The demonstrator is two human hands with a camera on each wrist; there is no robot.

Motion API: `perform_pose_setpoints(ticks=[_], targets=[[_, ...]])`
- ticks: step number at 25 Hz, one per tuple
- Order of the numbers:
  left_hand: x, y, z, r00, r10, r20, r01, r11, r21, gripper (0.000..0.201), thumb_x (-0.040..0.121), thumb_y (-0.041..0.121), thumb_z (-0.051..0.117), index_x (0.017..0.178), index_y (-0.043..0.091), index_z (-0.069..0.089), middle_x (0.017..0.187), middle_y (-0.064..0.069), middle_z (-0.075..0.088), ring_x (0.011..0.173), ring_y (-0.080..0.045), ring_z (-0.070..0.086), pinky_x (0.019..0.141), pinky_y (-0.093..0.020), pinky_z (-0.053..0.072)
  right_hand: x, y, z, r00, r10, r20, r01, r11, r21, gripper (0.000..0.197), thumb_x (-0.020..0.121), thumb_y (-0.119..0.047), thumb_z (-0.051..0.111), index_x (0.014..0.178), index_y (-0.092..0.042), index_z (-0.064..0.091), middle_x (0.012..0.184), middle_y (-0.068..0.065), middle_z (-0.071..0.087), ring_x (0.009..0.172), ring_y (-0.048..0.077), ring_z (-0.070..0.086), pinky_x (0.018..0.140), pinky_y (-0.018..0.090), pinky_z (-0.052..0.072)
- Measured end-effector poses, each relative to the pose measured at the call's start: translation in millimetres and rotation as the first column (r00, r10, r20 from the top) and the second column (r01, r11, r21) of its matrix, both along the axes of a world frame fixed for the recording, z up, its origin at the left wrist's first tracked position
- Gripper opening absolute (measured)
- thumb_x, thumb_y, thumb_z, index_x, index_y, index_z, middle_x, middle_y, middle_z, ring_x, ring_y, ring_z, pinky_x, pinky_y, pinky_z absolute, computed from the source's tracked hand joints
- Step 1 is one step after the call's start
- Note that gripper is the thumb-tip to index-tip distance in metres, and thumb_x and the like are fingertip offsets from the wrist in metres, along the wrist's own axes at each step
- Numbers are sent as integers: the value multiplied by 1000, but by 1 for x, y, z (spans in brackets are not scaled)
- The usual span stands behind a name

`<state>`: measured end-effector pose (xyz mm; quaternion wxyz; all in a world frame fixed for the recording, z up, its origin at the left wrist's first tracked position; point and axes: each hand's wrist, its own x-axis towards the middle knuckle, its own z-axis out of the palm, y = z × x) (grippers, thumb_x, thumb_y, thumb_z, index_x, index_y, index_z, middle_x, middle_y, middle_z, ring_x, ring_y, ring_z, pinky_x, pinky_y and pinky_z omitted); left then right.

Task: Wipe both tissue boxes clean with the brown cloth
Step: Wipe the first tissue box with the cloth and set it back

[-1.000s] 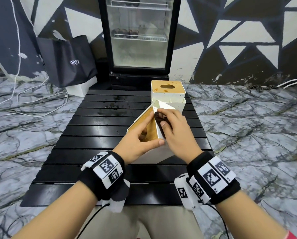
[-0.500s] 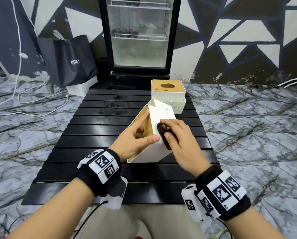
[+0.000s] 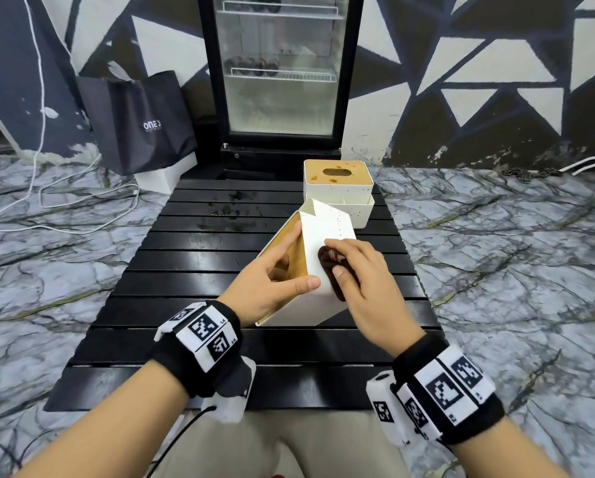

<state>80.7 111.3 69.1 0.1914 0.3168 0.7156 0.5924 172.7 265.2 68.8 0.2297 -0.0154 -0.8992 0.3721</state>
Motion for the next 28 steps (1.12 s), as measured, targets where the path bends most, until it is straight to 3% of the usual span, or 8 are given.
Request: perform_pose_setpoints(ticks=[6, 12, 15, 17, 20, 23, 25, 28], targets=[[2, 3, 3, 1000, -11, -1, 10, 1000, -20, 84, 69, 35, 79, 131, 55, 26, 87, 15, 55, 81, -2, 57, 77, -10, 45, -24, -1, 14, 998, -57, 12, 57, 998, 2, 36, 93, -9, 41, 128, -15, 46, 127, 2, 46, 119, 19, 36, 96, 16, 22], [-2, 2, 4, 1000, -27, -10, 27, 999, -31, 83, 77, 22, 75, 137, 51, 25, 90, 11, 56, 82, -3, 56, 79, -10, 45, -11, -2, 6, 999, 34, -31, -33, 999, 26, 36, 93, -15, 41, 129, -19, 46, 127, -3, 46, 117, 11, 35, 94, 5, 23], [-1, 6, 6, 999, -44, -13, 43, 998, -49, 81, 81, 16, 70, 140, 48, 24, 91, 13, 54, 81, -2, 54, 77, -9, 44, -19, 7, 9, 1000, -9, -9, 9, 1000, 23, 35, 93, -12, 42, 128, -16, 47, 127, 0, 47, 117, 16, 37, 97, 16, 26], [-2, 7, 6, 998, -60, -23, 58, 996, -63, 84, 77, 25, 75, 138, 52, 25, 94, 13, 54, 84, -4, 54, 79, -12, 44, -29, 10, 14, 999, -41, -24, 42, 999, 28, 35, 93, -9, 42, 126, -14, 48, 126, 3, 48, 117, 20, 39, 100, 23, 27], [-3, 5, 4, 997, -63, -43, 60, 996, -64, 86, 62, 43, 71, 133, 61, 26, 91, 9, 52, 81, -7, 52, 80, -16, 45, -39, 7, 19, 998, -68, -16, 68, 998, 8, 36, 92, -7, 41, 127, -14, 47, 127, 4, 47, 118, 21, 37, 99, 21, 24], [-5, 5, 1, 997, -49, -53, 47, 998, -49, 78, 67, 41, 65, 130, 62, 25, 89, 9, 53, 79, -3, 52, 78, -12, 44, -35, -3, 13, 997, -43, -58, 46, 998, 43, 37, 91, -10, 40, 127, -13, 48, 125, 6, 48, 117, 22, 38, 98, 16, 21], [-7, 3, -7, 998, -36, -45, 34, 999, -40, 67, 69, 48, 59, 126, 63, 27, 100, 10, 53, 88, -1, 49, 83, -13, 42, -26, -13, 8, 998, 11, -56, -8, 998, 61, 41, 88, -17, 36, 127, -15, 48, 124, 4, 49, 117, 19, 37, 98, 15, 22], [-9, 0, -14, 999, -24, -32, 23, 1000, -20, 60, 67, 54, 56, 122, 65, 32, 110, 9, 38, 100, -2, 38, 90, -16, 36, -19, -21, 5, 998, 51, -33, -48, 997, 66, 43, 87, -20, 35, 128, -18, 47, 126, 2, 48, 119, 16, 34, 102, 21, 25]])
